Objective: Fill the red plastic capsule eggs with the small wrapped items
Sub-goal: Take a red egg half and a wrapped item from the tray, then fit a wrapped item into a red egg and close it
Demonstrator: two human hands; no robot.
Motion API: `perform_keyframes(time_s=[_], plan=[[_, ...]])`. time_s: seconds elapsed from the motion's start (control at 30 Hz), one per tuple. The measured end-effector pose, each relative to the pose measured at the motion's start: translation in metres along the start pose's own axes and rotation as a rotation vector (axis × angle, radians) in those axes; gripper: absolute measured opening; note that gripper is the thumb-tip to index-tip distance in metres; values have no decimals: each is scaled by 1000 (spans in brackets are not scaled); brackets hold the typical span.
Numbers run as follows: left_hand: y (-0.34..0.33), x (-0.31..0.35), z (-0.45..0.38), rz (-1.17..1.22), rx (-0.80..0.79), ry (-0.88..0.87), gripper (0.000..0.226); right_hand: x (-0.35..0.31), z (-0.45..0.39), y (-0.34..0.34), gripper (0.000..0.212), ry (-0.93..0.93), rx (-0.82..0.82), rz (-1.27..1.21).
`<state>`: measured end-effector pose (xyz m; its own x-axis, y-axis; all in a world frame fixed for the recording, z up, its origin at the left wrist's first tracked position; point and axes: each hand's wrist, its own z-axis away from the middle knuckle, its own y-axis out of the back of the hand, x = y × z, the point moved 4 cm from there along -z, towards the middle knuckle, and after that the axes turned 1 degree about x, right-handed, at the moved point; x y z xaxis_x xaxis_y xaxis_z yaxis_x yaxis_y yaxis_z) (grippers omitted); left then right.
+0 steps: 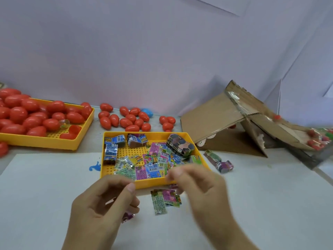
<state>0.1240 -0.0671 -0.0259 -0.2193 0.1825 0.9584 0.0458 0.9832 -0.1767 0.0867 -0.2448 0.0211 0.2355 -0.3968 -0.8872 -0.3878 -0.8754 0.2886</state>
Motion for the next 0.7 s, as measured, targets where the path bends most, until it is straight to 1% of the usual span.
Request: perform_keyframes(time_s=[0.07,0.17,0.23,0.33,0.37,0.43,0.5,0.57,0.6,0.7], plan=[[3,1,-1,-23,27,-45,16,11,17,-34,27,-129,-110,-143],[16,12,-8,-65,65,-153,10,21,25,-51,28,-193,-185,-262],[33,19,-19,-135,158,-215,11,29,21,-48,23,-235,-169,-348],[65,33,-44,-288,342,-295,27,41,15,-45,19,-309,-117,-431],[74,38,-56,-365,369,-311,30,43,14,-47,19,-317,-124,-439],[81,44,-88,-620,308,-324,27,42,13,-50,21,-317,-159,-431],[79,44,-123,-870,184,-317,25,43,13,-51,26,-313,-175,-427],[74,40,-156,-1069,47,-281,32,42,12,-50,21,-320,-174,-433],[74,38,-171,-1149,13,-266,35,42,12,-51,20,-322,-177,-440],[91,37,-212,-1325,49,-160,39,41,10,-50,20,-332,-193,-459]])
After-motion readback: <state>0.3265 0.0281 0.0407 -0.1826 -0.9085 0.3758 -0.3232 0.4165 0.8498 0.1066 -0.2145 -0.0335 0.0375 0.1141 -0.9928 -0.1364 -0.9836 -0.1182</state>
